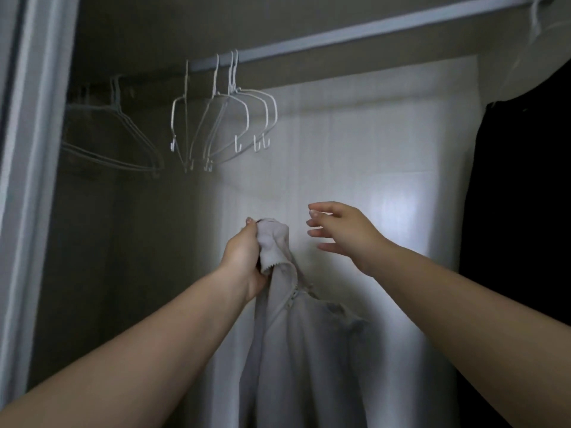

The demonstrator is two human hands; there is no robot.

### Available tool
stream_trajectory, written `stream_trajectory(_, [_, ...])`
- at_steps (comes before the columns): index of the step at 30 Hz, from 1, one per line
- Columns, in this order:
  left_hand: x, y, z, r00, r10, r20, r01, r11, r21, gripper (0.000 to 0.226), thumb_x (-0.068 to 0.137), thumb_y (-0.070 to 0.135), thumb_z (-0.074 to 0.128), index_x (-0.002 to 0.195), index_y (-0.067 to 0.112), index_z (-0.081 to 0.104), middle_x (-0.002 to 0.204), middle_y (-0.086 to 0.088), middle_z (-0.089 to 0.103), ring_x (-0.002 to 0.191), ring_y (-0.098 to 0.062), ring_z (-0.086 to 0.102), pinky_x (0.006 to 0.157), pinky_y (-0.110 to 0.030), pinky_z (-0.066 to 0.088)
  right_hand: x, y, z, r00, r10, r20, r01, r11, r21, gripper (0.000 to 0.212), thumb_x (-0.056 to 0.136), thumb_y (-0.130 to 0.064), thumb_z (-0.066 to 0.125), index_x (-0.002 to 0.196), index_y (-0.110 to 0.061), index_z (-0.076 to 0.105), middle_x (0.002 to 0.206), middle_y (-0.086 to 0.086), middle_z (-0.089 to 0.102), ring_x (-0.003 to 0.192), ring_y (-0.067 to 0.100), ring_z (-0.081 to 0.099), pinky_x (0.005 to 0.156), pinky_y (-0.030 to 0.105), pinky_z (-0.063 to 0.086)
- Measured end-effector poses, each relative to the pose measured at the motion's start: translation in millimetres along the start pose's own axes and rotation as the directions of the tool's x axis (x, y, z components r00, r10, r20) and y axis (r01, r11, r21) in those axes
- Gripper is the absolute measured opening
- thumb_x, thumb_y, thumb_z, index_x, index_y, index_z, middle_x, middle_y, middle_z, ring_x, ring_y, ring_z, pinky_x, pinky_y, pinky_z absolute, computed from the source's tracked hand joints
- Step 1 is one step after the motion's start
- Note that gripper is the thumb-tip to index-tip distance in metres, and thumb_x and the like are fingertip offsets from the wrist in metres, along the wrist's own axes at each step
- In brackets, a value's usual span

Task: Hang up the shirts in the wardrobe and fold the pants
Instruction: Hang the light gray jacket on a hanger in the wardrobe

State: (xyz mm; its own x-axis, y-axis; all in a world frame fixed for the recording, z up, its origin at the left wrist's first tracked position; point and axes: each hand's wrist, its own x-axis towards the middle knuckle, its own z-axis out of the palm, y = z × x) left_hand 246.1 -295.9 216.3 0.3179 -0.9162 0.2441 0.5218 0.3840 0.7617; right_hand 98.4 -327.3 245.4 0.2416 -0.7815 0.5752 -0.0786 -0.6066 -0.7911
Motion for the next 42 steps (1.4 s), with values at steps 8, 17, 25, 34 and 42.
stream_trajectory(8, [4, 48, 14, 0.995, 0.103, -0.015, -0.103, 0.995, 0.013, 0.048, 0.1, 0.042, 0.04, 0.121, 0.002, 0.057, 0.097, -0.017, 0.065, 0.076, -0.029, 0.062, 0.079, -0.043, 0.05, 41, -76, 29, 0.982, -0.188, -0.03, 0.189, 0.981, 0.033, 0.045, 0.094, -0.038, 0.054, 0.136, -0.022, 0.048, 0.128, -0.005, 0.053, 0.116, 0.014, 0.054, 0.088, 0.038, 0.054])
stream_trajectory(17, [12, 82, 8, 0.983, 0.183, -0.023, -0.183, 0.983, -0.01, 0.049, 0.1, 0.04, 0.042, 0.124, 0.0, 0.057, 0.12, -0.024, 0.062, 0.103, -0.037, 0.061, 0.098, -0.051, 0.046, 82, -142, 71, 0.943, -0.326, -0.069, 0.308, 0.931, -0.196, 0.037, 0.096, -0.041, 0.046, 0.083, -0.009, 0.06, 0.099, 0.018, 0.067, 0.099, 0.036, 0.064, 0.087, 0.05, 0.053])
stream_trajectory(25, [11, 99, -3, 0.966, 0.252, -0.065, -0.252, 0.968, 0.012, 0.045, 0.101, 0.035, 0.042, 0.123, -0.003, 0.055, 0.101, -0.018, 0.063, 0.085, -0.028, 0.061, 0.081, -0.038, 0.049, 103, -138, 84, 0.956, -0.281, -0.084, 0.272, 0.957, -0.096, 0.028, 0.099, -0.018, 0.04, 0.078, -0.016, 0.059, 0.075, -0.003, 0.064, 0.073, 0.013, 0.06, 0.061, 0.022, 0.043])
stream_trajectory(34, [16, 102, -14, 0.969, 0.238, -0.067, -0.239, 0.971, 0.0, 0.048, 0.1, 0.036, 0.044, 0.128, -0.001, 0.053, 0.126, -0.023, 0.058, 0.116, -0.035, 0.056, 0.104, -0.046, 0.042, 101, -131, 86, 0.843, -0.398, -0.361, 0.394, 0.915, -0.088, 0.028, 0.102, -0.025, 0.032, 0.084, -0.021, 0.053, 0.087, -0.006, 0.072, 0.058, 0.007, 0.047, 0.052, 0.023, 0.035])
stream_trajectory(42, [20, 86, -19, 0.973, 0.216, -0.084, -0.216, 0.976, 0.002, 0.046, 0.101, 0.035, 0.042, 0.13, 0.0, 0.052, 0.128, -0.019, 0.057, 0.118, -0.032, 0.055, 0.107, -0.043, 0.04, 68, -88, 50, 0.72, -0.528, -0.45, 0.452, 0.849, -0.273, 0.024, 0.101, -0.029, 0.034, 0.088, -0.025, 0.054, 0.074, -0.016, 0.068, 0.061, -0.004, 0.053, 0.051, 0.013, 0.035])
